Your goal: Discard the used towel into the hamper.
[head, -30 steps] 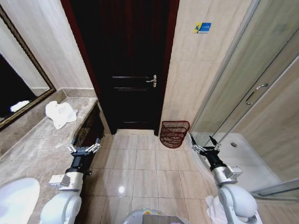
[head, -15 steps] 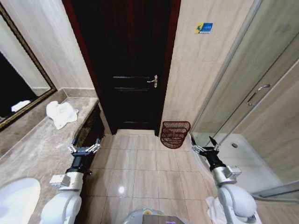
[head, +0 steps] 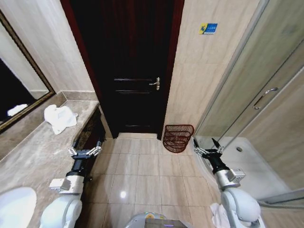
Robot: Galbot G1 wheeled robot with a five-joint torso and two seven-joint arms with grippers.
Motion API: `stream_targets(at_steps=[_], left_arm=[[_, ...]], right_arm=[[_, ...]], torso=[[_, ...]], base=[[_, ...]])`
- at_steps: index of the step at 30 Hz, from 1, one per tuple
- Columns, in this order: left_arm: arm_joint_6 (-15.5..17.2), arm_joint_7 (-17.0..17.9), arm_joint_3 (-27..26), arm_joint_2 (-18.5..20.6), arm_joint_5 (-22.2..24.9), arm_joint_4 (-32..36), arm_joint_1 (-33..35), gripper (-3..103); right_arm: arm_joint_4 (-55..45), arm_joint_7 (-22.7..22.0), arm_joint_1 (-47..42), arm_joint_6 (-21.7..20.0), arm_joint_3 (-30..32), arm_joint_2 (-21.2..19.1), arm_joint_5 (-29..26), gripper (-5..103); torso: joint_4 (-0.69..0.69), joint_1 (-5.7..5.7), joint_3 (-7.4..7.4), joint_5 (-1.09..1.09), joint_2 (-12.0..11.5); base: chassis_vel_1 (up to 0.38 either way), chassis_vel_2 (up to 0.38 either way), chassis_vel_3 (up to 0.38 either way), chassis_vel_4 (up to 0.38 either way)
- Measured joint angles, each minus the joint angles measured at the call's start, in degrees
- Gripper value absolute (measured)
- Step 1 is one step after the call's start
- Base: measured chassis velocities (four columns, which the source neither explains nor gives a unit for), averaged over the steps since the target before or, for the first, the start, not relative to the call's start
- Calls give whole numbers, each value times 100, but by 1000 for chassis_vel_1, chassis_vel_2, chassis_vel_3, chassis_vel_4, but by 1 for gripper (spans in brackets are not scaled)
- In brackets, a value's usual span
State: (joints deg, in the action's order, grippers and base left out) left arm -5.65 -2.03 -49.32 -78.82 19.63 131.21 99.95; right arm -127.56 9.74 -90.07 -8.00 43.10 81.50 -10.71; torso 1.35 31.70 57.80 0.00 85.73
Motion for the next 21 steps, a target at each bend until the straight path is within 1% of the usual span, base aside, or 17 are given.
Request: stream_targets(at_steps=[3,4,9,10,16,21], left_arm=[[-7,0,0,9,15,-7,-1,100],[-8,0,0,14,26,-9,-4,100],[-9,1,-2,30,54,-9,-9,100],[-8,2,-4,34,65,-9,-11,100],[-34,2,-11,28,75,-34,5,100],[-47,2,-12,21,77,-51,3,100]], right_arm=[[-2,2,-15,7,-1,14,14,100],[-5,4,-21,9,-2,20,18,100],[-21,5,-22,9,-6,32,29,100],[-27,5,-21,9,-8,32,33,100],[-28,8,-16,8,-25,33,48,100],[-25,10,-7,8,-27,28,53,100]], torso=[[-2,-1,0,1,0],[-1,-1,0,0,0],[-1,-2,0,0,0],[0,-2,0,-1,0],[-2,-2,0,1,0],[-1,-2,0,0,0]], base=[[-67,100,78,-61],[-71,66,72,-65],[-54,66,58,-68],[-70,61,68,-64],[-76,67,72,-67],[-85,72,83,-79]])
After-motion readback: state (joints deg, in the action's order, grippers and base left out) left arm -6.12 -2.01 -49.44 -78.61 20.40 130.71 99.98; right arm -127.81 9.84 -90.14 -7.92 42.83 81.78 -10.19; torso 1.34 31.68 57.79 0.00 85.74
